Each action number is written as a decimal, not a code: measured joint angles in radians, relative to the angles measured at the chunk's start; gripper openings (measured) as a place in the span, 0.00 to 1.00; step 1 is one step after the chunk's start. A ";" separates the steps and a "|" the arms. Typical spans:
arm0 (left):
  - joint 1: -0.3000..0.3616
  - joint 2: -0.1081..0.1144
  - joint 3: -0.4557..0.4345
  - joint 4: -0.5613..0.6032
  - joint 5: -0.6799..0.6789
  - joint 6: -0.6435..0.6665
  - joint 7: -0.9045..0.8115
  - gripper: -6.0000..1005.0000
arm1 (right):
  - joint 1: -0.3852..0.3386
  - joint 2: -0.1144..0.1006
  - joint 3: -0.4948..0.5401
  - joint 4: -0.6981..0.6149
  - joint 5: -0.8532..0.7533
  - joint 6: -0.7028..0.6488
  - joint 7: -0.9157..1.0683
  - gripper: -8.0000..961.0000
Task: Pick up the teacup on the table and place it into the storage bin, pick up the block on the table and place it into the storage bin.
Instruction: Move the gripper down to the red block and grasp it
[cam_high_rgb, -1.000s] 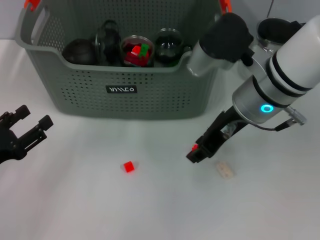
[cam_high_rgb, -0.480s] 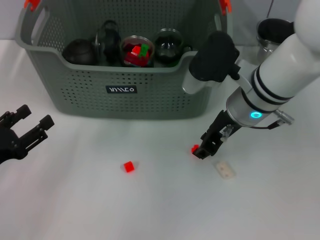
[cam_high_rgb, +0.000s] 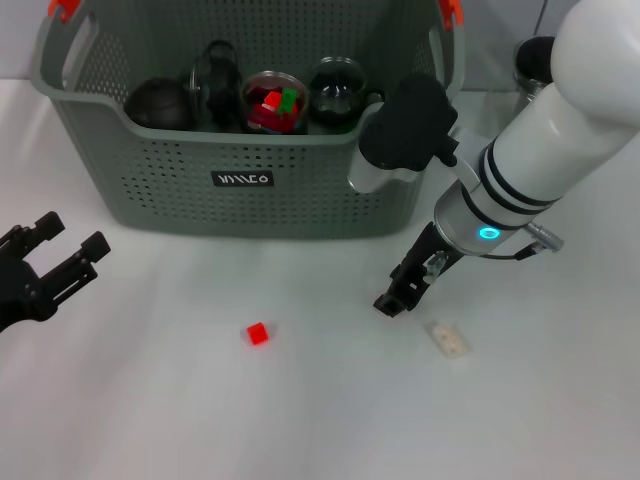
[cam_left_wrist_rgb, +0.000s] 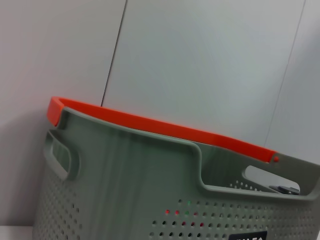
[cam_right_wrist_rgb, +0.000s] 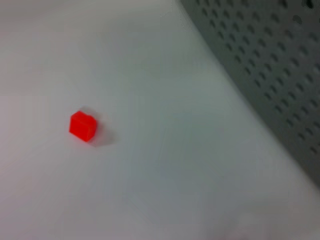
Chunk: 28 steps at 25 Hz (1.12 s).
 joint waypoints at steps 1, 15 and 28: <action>0.000 0.000 0.000 0.000 0.000 0.000 0.000 0.75 | 0.000 0.000 -0.005 0.000 0.003 0.001 -0.003 0.49; -0.003 0.001 0.000 0.000 0.000 -0.002 0.000 0.75 | 0.007 -0.003 -0.030 -0.001 0.004 -0.070 -0.005 0.49; -0.002 0.001 0.000 -0.001 0.000 -0.005 0.000 0.75 | 0.010 0.000 -0.027 0.006 0.011 -0.029 0.039 0.46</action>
